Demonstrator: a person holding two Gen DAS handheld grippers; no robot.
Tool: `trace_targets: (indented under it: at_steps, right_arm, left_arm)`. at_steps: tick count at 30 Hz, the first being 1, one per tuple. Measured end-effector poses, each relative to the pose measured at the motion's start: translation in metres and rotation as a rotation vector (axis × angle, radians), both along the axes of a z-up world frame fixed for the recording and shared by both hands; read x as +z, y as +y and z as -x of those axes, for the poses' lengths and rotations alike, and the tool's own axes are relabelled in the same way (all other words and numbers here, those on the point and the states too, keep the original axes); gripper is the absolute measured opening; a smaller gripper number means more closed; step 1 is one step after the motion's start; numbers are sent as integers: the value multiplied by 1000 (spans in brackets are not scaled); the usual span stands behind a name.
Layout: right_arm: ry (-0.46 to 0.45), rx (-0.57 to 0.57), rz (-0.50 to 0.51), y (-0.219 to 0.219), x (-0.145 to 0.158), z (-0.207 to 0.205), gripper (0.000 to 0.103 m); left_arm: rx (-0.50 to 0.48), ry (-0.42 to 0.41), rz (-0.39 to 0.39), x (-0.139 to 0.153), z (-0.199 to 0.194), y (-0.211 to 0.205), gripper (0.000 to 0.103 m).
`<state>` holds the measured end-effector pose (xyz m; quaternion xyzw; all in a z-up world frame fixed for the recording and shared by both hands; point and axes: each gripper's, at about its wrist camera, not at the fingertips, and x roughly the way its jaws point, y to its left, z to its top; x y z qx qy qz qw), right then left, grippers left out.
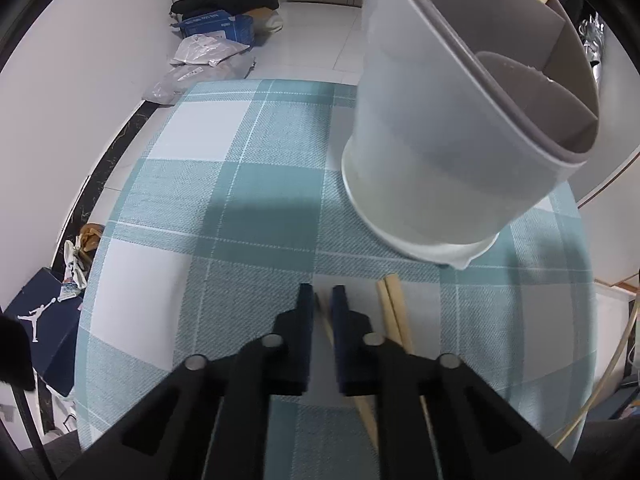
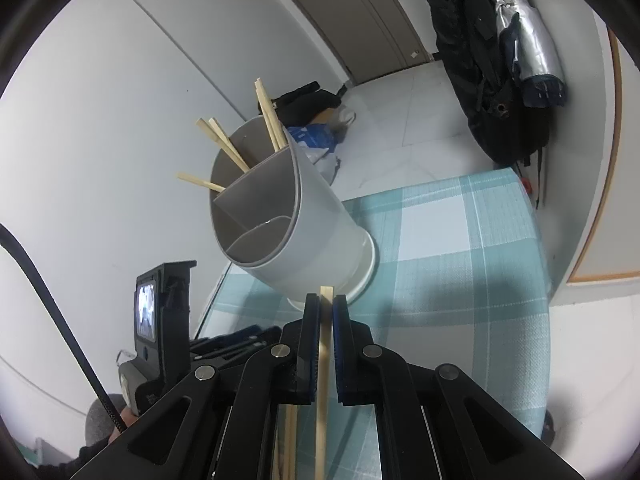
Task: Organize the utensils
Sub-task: 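Carry both held chopsticks up over the white holder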
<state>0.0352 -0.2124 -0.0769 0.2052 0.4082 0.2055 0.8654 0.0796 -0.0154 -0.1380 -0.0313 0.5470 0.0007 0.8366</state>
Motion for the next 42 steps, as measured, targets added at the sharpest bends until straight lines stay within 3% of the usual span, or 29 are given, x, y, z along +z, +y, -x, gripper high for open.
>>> trace_targets:
  at_steps: [5,9,16,24,33,42]
  right_arm:
    - [-39,3,35,5,6,2,5]
    - [-86,6,65,11,15,8,5]
    - [-175,16,127,22,29,23,5]
    - [-224,-18,132,19,40,37,5]
    - [-257,-47,140,19,46,45,5]
    - [-298,-57,126,18,59,52,5]
  left_arm:
    - [18,-15,52,2,1,4,1]
    - [34,-78,90,18,7,6,1]
    - [33,-262,196,63,29,18,1]
    - [-7,-429,196,107,58,23,1]
    - [-76,-484,186,134,72,17,1]
    - [-107,-503,240,159,80,14,1]
